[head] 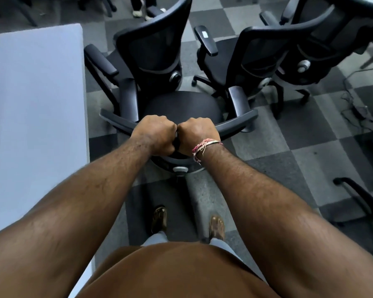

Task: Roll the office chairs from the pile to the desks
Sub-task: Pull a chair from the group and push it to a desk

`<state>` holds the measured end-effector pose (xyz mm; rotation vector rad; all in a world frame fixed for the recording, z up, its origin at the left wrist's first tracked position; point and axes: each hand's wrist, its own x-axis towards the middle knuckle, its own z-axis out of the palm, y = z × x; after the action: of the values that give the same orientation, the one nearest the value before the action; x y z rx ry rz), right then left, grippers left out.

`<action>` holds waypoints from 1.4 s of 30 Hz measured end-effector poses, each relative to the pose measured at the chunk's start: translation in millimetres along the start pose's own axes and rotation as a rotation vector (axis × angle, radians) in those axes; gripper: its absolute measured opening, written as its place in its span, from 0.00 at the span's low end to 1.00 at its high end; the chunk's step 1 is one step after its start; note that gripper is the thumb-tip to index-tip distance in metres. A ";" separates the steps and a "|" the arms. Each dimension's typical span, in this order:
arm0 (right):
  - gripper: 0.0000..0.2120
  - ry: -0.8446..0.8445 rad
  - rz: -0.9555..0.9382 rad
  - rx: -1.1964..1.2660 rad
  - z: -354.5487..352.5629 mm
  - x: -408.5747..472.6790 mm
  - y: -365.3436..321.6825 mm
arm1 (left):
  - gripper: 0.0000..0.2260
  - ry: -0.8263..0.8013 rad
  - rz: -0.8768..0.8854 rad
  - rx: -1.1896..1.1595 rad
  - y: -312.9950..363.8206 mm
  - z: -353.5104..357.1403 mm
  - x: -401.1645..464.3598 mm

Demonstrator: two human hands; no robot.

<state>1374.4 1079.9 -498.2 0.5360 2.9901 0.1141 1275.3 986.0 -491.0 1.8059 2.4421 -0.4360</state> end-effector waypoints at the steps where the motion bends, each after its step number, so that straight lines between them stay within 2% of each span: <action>1: 0.12 -0.001 -0.037 -0.007 0.7 -5.5 7.7 | 0.08 -0.016 -0.029 -0.002 10.8 -1.5 -1.8; 6: 0.13 0.001 -0.211 0.001 7.2 -41.4 39.5 | 0.05 -0.081 -0.217 -0.062 68.6 -8.3 -15.0; 13: 0.11 -0.003 -0.411 -0.059 10.0 -96.0 80.4 | 0.09 -0.126 -0.389 -0.113 154.3 -20.7 -36.0; 31: 0.13 -0.007 -0.795 -0.088 24.0 -329.9 64.4 | 0.08 -0.242 -0.754 -0.233 370.2 -24.1 -216.4; 32: 0.13 -0.007 -0.856 -0.083 23.1 -362.1 62.3 | 0.09 -0.257 -0.815 -0.249 400.7 -26.0 -241.1; 34: 0.13 -0.017 -0.854 -0.074 27.2 -381.5 63.5 | 0.09 -0.278 -0.833 -0.250 418.1 -26.9 -250.5; 42: 0.12 0.055 -1.175 -0.129 49.4 -504.4 101.8 | 0.09 -0.333 -1.119 -0.357 575.7 -40.7 -303.3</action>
<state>1885.3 1001.4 -494.2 -1.2261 2.7802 0.2051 1917.0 870.5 -489.0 0.1009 2.7687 -0.2662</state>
